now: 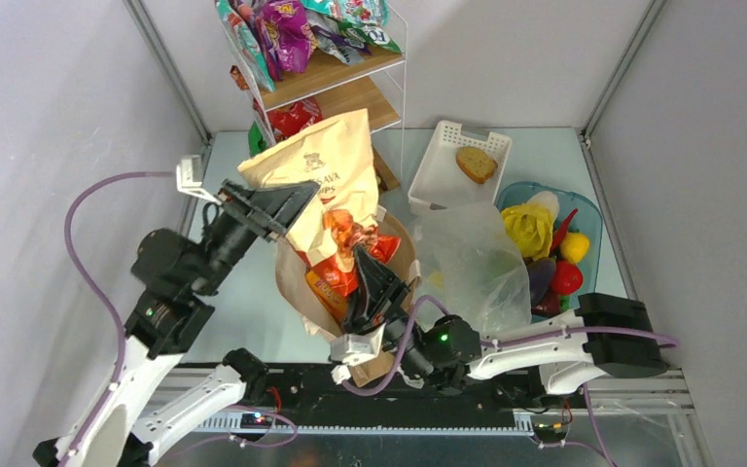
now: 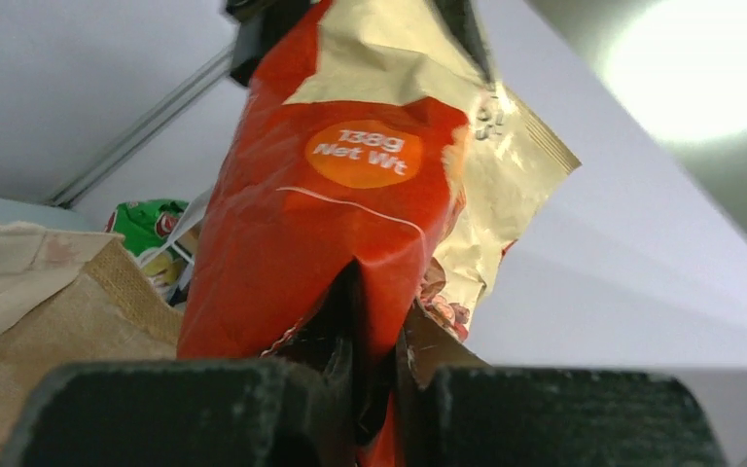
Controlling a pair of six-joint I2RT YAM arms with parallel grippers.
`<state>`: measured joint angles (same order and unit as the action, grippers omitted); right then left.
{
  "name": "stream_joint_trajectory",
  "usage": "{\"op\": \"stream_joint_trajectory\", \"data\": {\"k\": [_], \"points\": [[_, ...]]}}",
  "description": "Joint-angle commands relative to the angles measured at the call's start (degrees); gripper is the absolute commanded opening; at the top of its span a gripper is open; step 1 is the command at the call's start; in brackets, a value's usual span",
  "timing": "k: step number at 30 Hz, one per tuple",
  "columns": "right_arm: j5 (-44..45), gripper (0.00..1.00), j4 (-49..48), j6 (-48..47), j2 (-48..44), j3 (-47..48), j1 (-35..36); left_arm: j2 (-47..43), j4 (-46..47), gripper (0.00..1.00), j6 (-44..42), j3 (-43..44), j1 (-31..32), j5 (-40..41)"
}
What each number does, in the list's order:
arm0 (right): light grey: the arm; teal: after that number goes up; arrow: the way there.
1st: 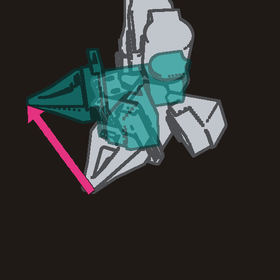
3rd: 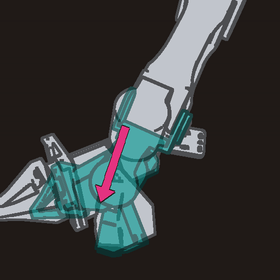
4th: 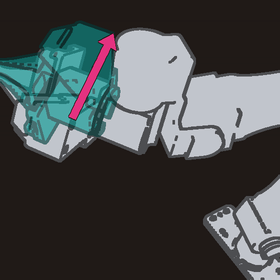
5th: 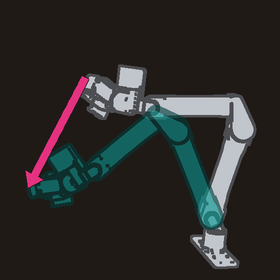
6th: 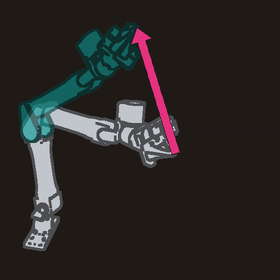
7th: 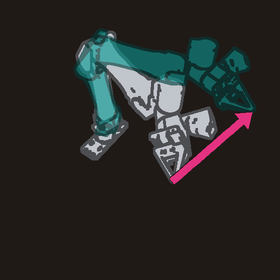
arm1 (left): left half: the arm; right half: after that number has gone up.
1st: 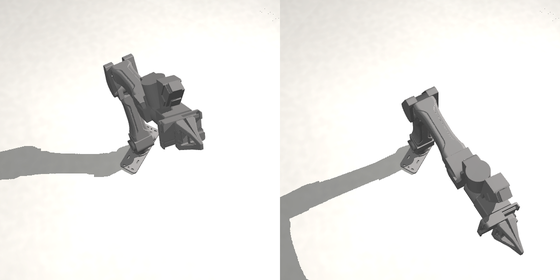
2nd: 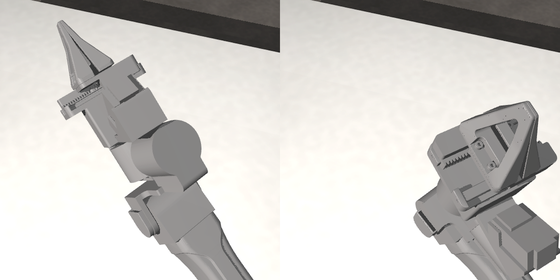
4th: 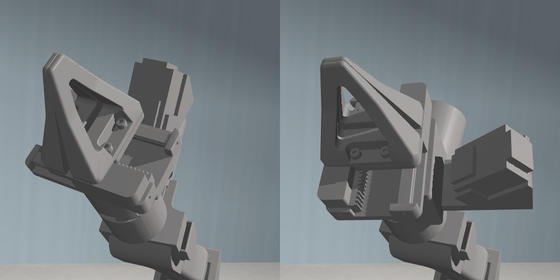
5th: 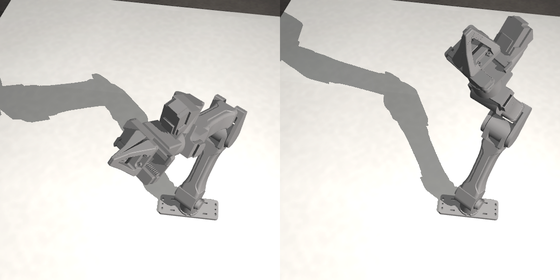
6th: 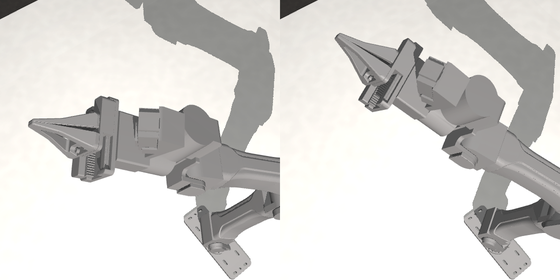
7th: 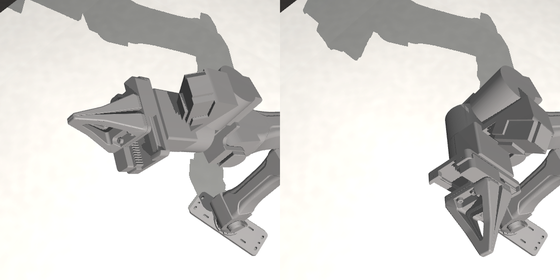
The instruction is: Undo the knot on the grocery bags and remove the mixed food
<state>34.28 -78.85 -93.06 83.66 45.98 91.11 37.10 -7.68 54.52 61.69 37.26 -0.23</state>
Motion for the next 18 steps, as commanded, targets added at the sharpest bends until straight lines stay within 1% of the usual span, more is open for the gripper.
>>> {"op": "stream_joint_trajectory", "data": {"k": [1,2,3,4,5,6,7,8,9,10,11,12,13,14,15,16,18], "points": [[5.3,0.00,-5.5,11.1,-7.4,3.3,-2.2,5.1,-6.1,0.87,-9.6,-1.3,-7.9,-13.6],[6.2,0.00,-4.0,14.0,-9.0,3.2,-2.8,5.8,-7.0,0.95,-11.0,-1.5,-10.1,-15.1],[7.5,0.00,-2.9,16.9,-9.9,3.0,-4.3,6.0,-9.0,0.98,-14.8,-1.5,-11.0,-15.3],[7.9,0.00,-0.5,18.4,-11.7,2.9,-5.1,6.4,-10.2,0.99,-16.9,-1.2,-12.1,-15.0],[8.7,0.00,0.9,22.0,-12.6,2.7,-6.7,6.5,-13.1,0.99,-20.3,-0.9,-12.7,-14.2],[9.1,0.00,4.1,23.9,-14.4,2.7,-7.7,6.5,-16.2,0.99,-21.8,-0.6,-12.9,-11.2],[9.5,0.00,5.8,28.0,-16.3,2.6,-9.8,6.4,-17.6,1.00,-24.2,-0.6,-13.1,-9.6],[9.6,0.00,9.7,30.4,-17.2,2.5,-11.8,5.8,-19.9,1.00,-25.6,-0.7,-13.2,-6.6],[9.5,0.00,12.0,35.0,-19.3,2.5,-13.2,5.4,-20.9,1.00,-28.0,-0.8,-13.3,-5.0],[8.8,0.00,16.7,37.8,-20.4,2.5,-15.8,4.7,-22.8,1.00,-28.9,-1.1,-13.3,-1.5],[8.2,0.00,21.7,43.3,-22.3,2.4,-17.1,4.3,-23.7,1.00,-30.9,-1.2,-13.4,0.7],[6.6,0.00,24.1,46.0,-24.2,2.4,-20.0,3.6,-25.3,1.00,-31.8,-1.5,-13.5,3.9],[5.9,0.00,28.6,51.4,-25.5,2.4,-21.3,3.0,-26.1,1.00,-33.4,-1.7,-13.5,6.6],[4.1,0.00,30.7,53.9,-26.3,2.5,-24.2,2.7,-27.5,1.00,-34.0,-2.3,-13.6,7.9],[3.3,0.00,34.3,58.4,-27.8,2.5,-25.6,2.3,-28.3,1.00,-34.8,-2.6,-13.6,10.1],[2.0,0.00,35.7,62.1,-28.4,2.5,-28.2,2.2,-29.9,1.00,-35.3,-3.1,-13.6,11.1],[0.7,0.00,39.2,65.9,-30.7,2.5,-31.5,2.3,-32.5,1.00,-35.4,-3.4,-13.8,13.6]]}}
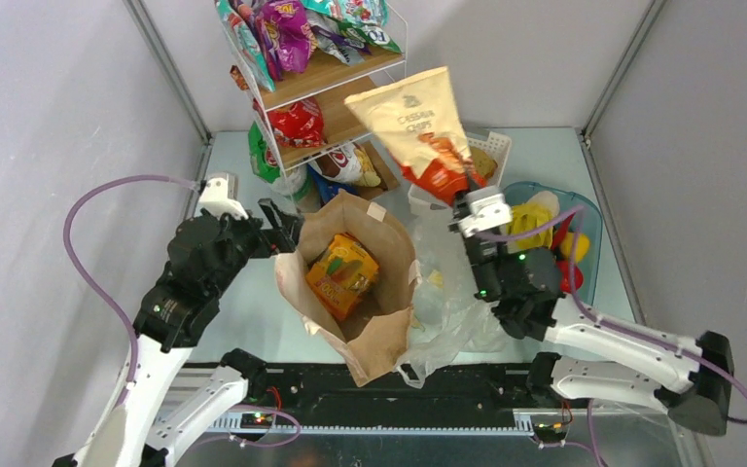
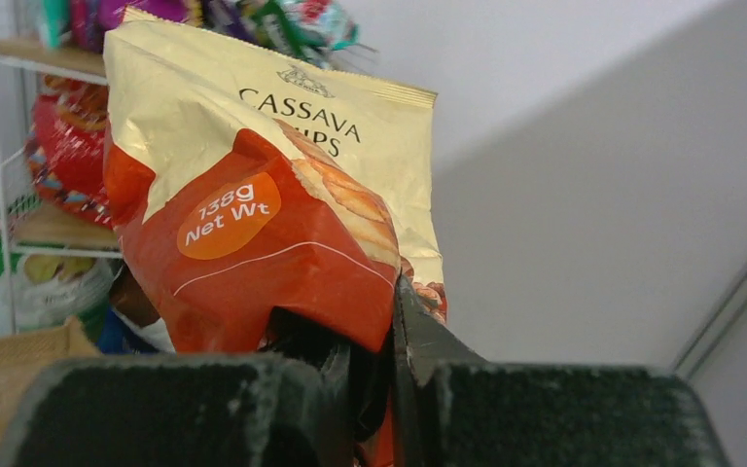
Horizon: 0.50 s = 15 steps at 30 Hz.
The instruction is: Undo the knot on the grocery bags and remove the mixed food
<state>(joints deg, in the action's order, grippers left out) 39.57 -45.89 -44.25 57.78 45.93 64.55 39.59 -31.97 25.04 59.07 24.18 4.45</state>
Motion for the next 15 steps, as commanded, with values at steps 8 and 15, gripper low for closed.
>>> {"op": "stream_joint_trajectory", "data": {"k": [8,15], "points": [[-10.2,0.00,25.6,35.4,-10.6,3.0,-14.2,3.3,-13.6,1.00,-2.2,-2.9,-0.8,6.0],[-15.4,0.00,33.5,43.3,-11.5,3.1,-16.1,8.7,-14.6,0.31,-3.5,-4.4,-0.9,5.2]]}}
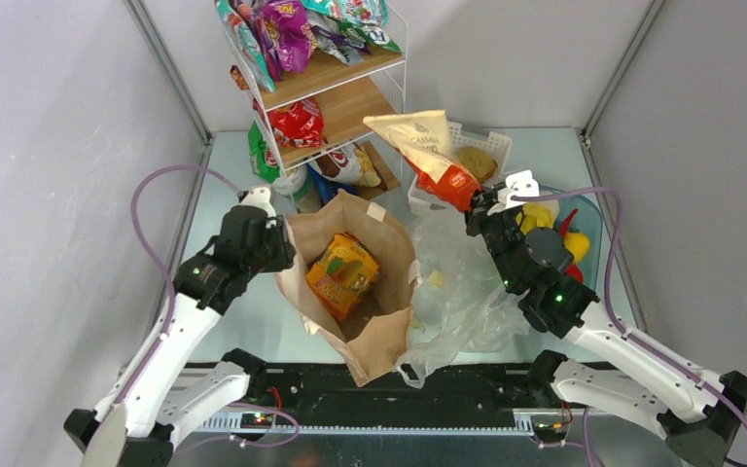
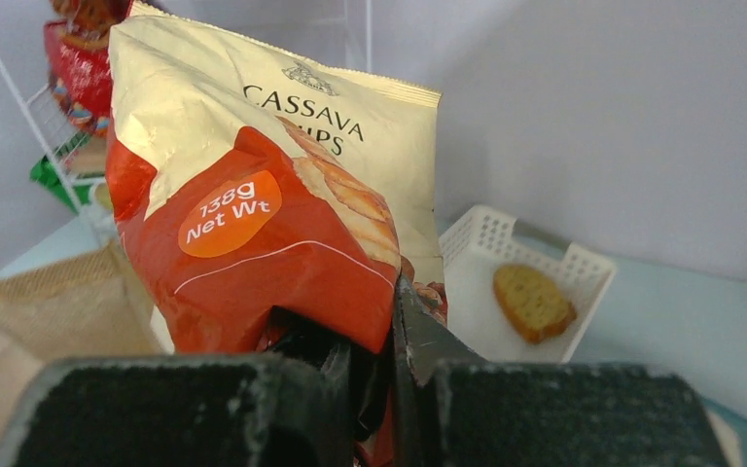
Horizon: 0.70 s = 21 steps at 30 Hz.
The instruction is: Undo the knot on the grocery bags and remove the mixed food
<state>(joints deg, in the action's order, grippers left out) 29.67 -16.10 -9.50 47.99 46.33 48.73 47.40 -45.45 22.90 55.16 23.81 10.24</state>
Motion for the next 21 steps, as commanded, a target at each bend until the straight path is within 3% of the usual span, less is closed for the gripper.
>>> {"op": "stream_joint_trajectory", "data": {"k": [1,3,6,12,16,21], "points": [[-6.2,0.00,5.9,10.0,-1.9,2.7,-0.3,0.1,-1.2,0.08,-1.4,-0.3,-0.4,2.4],[-7.3,0.00,9.7,14.3,-2.1,2.7,-0.4,-2.2,-1.3,0.01,-1.9,0.5,-0.8,8.6],[-7.9,0.00,13.9,19.5,-0.9,2.7,-0.7,-7.2,-1.2,0.00,-2.4,2.6,-1.2,22.5],[-8.8,0.00,11.4,21.8,3.5,3.1,-2.6,-14.1,-1.1,0.00,-4.2,2.5,-2.2,45.0],[-9.4,0.00,8.1,20.3,8.8,4.6,-4.5,-17.7,0.3,0.00,-4.1,-0.4,-3.0,54.0],[-8.2,0.00,7.2,20.9,17.5,8.5,-7.6,-18.9,4.0,0.00,-2.4,-4.7,-3.8,57.1]]}}
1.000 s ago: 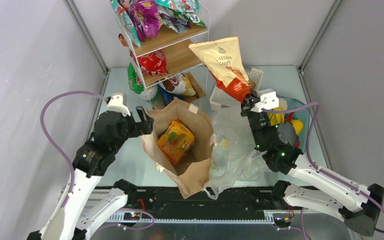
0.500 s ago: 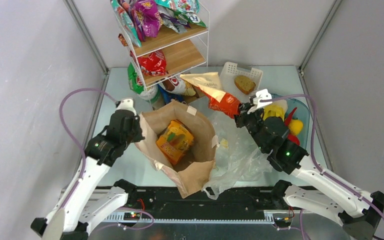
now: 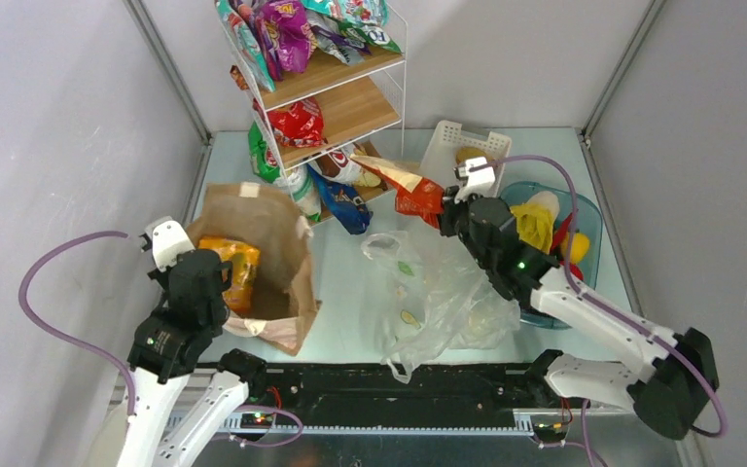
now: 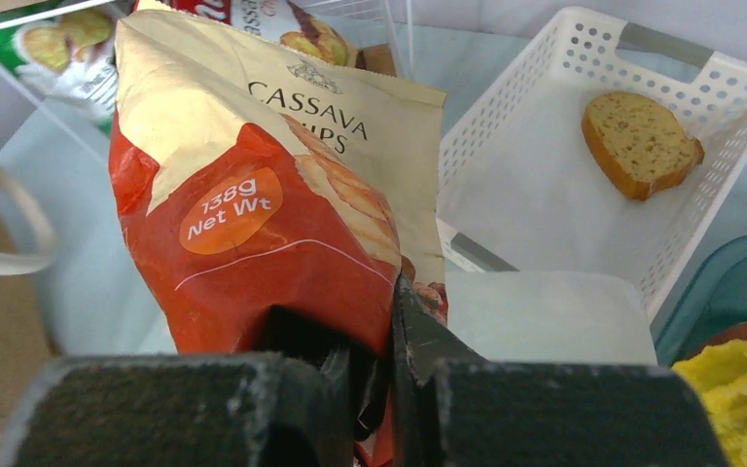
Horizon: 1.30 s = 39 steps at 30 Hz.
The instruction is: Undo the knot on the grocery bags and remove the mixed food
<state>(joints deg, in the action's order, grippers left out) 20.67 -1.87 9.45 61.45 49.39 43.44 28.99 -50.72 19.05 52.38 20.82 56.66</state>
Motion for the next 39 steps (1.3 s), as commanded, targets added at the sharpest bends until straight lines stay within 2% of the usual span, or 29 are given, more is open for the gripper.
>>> {"op": "stream_joint_trajectory", "data": {"k": [1,15,26,31,37,39], "points": [[0.5,0.00,-8.0,2.4,5.0,5.9,-3.3,-0.6,10.3,0.00,1.6,-2.4,-1.2,10.6],[-0.2,0.00,-8.5,11.8,25.6,20.5,-5.2,-2.2,15.4,0.00,-1.8,-6.7,-6.1,3.2],[-0.4,0.00,-21.2,18.2,34.6,20.9,-5.4,-3.2,19.1,0.00,-4.6,-8.3,-8.9,-3.0],[0.2,0.00,-29.5,15.4,38.1,20.9,-6.2,-2.9,19.8,0.00,-5.1,-8.6,-10.2,-5.8],[-8.6,0.00,-33.3,10.7,43.1,24.0,-10.6,-3.1,20.5,0.00,-5.2,-8.9,-11.4,-8.3],[-14.8,0.00,-34.4,10.3,45.4,25.1,-12.2,-3.0,20.7,0.00,-5.2,-9.0,-11.9,-9.0]]}}
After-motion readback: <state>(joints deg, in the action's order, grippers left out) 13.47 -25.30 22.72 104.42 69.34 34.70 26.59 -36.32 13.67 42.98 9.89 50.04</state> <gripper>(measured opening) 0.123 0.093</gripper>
